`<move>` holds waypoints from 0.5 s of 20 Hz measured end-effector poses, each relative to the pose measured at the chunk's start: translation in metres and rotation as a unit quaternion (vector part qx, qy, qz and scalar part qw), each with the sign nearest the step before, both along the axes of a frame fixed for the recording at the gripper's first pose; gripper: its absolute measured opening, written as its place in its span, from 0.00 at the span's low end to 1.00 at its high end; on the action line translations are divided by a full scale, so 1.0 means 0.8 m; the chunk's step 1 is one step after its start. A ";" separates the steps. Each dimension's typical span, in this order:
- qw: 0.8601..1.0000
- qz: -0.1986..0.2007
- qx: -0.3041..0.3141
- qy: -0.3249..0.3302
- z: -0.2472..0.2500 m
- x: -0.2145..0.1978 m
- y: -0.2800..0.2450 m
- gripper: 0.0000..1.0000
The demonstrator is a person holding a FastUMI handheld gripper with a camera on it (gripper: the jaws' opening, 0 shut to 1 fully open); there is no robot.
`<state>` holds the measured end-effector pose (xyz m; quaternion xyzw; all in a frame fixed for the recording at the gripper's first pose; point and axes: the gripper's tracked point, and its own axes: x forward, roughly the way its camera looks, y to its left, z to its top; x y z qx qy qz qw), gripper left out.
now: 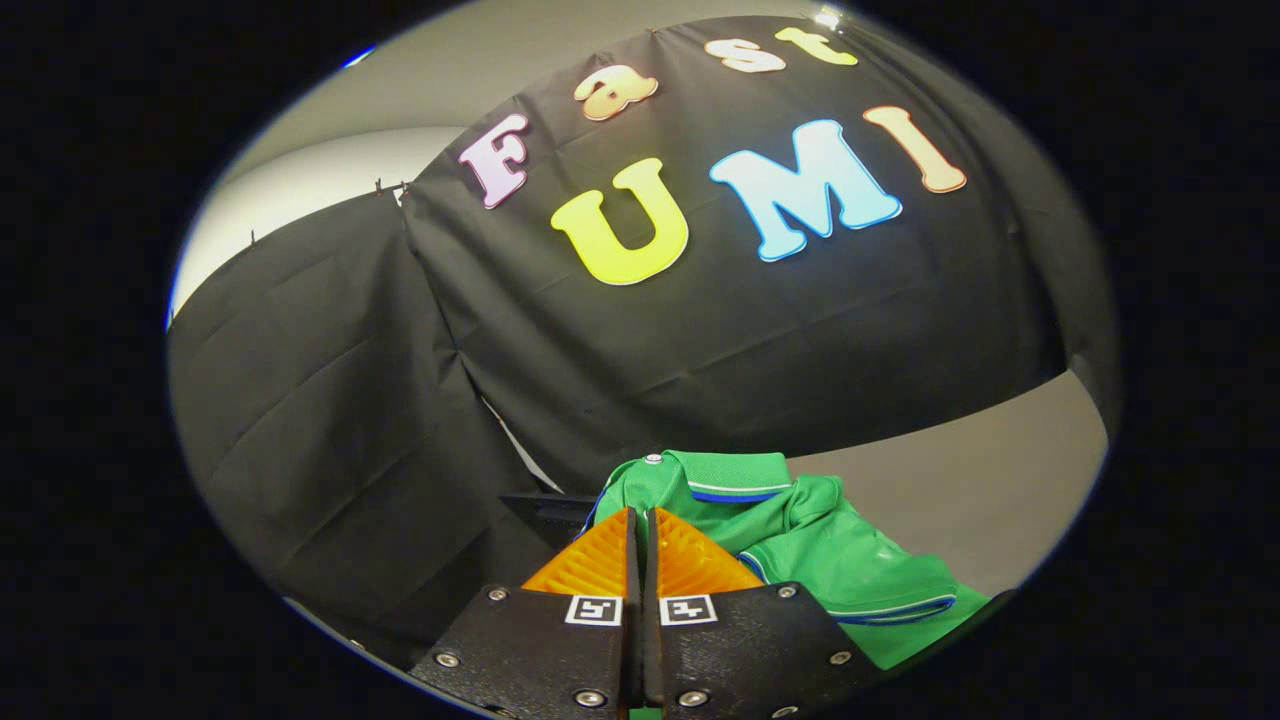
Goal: Put the clothes into the washing machine and then close the washing machine lid.
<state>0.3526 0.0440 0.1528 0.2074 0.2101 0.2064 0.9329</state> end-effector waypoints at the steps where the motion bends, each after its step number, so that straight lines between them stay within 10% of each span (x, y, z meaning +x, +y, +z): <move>1: 1.000 0.004 0.004 0.000 0.000 -0.001 0.013 0.00; 10: 0.998 0.056 0.013 0.006 -0.012 -0.013 0.138 0.00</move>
